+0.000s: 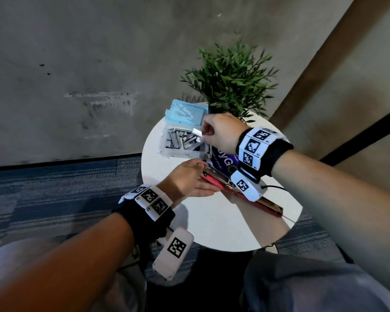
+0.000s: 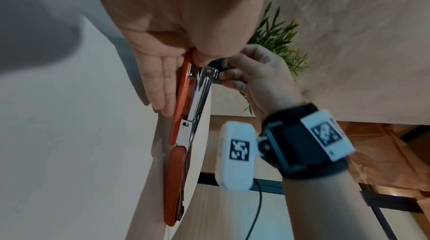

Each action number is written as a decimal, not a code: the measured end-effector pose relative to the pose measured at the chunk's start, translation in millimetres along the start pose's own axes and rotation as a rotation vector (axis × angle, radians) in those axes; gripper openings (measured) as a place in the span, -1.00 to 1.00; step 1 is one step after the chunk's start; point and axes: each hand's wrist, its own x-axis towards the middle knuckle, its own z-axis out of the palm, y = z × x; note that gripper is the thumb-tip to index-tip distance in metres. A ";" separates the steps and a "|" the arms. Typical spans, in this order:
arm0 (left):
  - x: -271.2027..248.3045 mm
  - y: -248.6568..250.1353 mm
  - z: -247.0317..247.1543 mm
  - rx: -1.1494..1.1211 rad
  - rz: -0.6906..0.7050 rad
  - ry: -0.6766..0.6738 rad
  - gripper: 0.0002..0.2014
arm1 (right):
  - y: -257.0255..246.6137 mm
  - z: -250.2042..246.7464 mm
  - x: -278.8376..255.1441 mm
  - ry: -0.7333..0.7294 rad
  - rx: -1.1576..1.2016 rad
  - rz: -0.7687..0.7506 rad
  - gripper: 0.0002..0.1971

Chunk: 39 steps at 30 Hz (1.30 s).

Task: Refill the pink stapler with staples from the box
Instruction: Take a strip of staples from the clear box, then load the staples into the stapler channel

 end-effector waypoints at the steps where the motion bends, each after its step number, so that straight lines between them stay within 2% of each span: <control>1: -0.3 0.1 1.4 -0.010 -0.005 -0.005 -0.77 | -1.8 1.8 4.9 -0.002 0.008 0.006 -0.92; 4: 0.2 1.7 2.4 -0.041 -0.023 -0.017 -0.77 | -10.2 5.7 20.3 -0.013 0.012 0.000 -0.91; 7: 2.1 2.3 0.1 -0.055 -0.021 0.027 -0.67 | -17.3 8.5 30.9 -0.034 0.023 -0.005 -0.91; 11: 0.8 4.3 -0.6 -0.026 -0.007 0.055 -0.82 | -16.6 9.8 28.9 0.001 0.103 -0.009 -0.89; 16: 0.1 3.8 -2.2 -0.030 0.019 0.068 -0.83 | -5.9 5.6 6.1 0.047 0.289 -0.037 -0.85; 20: -1.5 3.7 -1.7 0.014 0.010 0.030 -0.77 | 11.1 0.4 -21.8 0.031 0.475 -0.093 -0.54; 27: 3.1 1.5 1.2 0.053 0.030 0.015 -0.66 | 29.0 -4.5 -57.0 0.015 0.641 -0.136 -0.86; 30: 5.1 0.8 3.3 0.070 0.050 0.016 -0.66 | 31.4 -0.1 -60.4 0.002 0.728 -0.154 -0.88; 35: 8.2 2.4 8.0 0.117 0.061 0.005 -0.64 | 35.4 8.3 -58.5 -0.021 0.710 -0.219 -0.95; 39: 11.0 4.0 14.5 0.115 0.036 0.014 -0.63 | 34.9 11.8 -56.1 -0.007 0.723 -0.161 -0.83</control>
